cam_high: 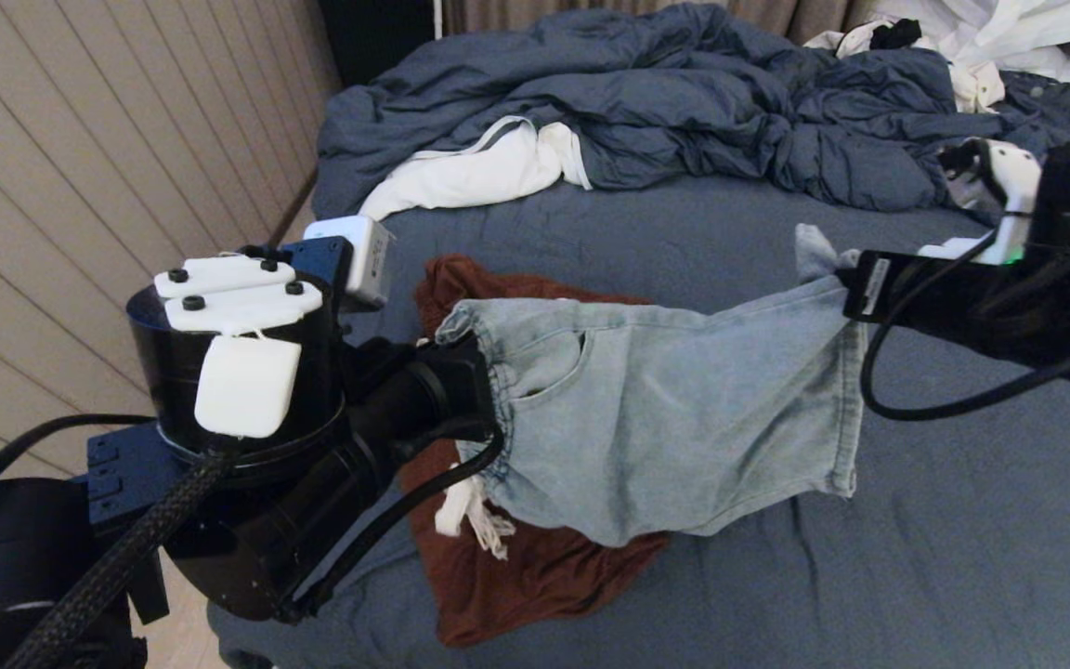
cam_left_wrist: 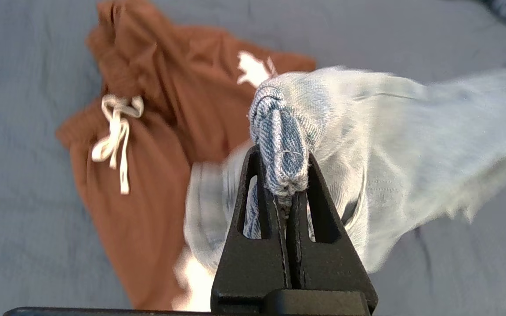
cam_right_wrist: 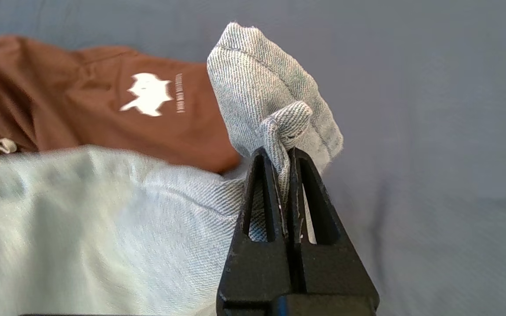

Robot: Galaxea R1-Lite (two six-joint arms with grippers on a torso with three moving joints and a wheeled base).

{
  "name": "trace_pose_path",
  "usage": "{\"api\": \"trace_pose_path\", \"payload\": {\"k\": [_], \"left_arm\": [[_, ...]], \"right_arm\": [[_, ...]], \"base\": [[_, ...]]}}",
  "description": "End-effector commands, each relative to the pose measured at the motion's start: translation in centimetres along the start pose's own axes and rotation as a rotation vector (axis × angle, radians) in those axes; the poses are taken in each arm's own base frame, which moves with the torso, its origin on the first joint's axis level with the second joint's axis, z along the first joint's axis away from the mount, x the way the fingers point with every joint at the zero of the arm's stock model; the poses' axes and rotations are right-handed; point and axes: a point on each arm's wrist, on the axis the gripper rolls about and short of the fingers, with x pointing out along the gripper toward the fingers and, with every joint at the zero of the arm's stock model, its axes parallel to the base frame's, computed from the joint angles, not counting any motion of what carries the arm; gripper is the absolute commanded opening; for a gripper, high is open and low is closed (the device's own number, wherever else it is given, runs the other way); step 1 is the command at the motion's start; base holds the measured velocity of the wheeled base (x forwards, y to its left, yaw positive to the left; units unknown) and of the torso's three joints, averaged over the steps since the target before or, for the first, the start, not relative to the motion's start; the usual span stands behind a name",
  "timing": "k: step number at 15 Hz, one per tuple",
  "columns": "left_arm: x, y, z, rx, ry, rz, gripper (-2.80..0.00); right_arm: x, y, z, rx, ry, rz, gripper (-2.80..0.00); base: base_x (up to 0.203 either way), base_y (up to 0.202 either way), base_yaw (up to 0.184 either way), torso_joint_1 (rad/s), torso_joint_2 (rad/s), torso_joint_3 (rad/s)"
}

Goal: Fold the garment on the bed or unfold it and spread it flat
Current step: Unford the blue shorts

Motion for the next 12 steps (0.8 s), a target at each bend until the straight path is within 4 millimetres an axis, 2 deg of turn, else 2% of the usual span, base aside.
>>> {"api": "trace_pose_path", "payload": {"k": [1,3,7,9,12], "left_arm": [[-0.1,-0.4,1.6,-0.017,-0.036,-0.007,-2.8],[-0.5,-0.6,2.5,-0.026,-0.056,-0.019,-2.8],[-1.0,-1.7,1.9,-0.016,-0.03,-0.068,-2.8],[-0.6,-2.5,1.2,-0.002,-0.008,-0.085,-2.8],[1.4,-3.6,-0.4,0.023,0.03,-0.082,-2.8]], "right_arm": [[-4.7,-0.9,1.8,0.015,-0.089,-0.01,-2.8],[-7.5,-1.2,2.2,0.016,-0.126,-0.009,-2.8],[-12.1,-1.8,1.8,0.001,-0.127,-0.007,-2.8],[-13.0,-2.1,0.6,-0.008,-0.072,-0.019,-2.8],[-12.2,-3.0,0.3,-0.009,-0.05,-0.081,-2.8]], "base": [[0.0,0.0,0.0,0.0,0.0,0.0],[0.0,0.0,0.0,0.0,0.0,0.0],[0.0,0.0,0.0,0.0,0.0,0.0],[0.0,0.0,0.0,0.0,0.0,0.0],[0.0,0.0,0.0,0.0,0.0,0.0]]}}
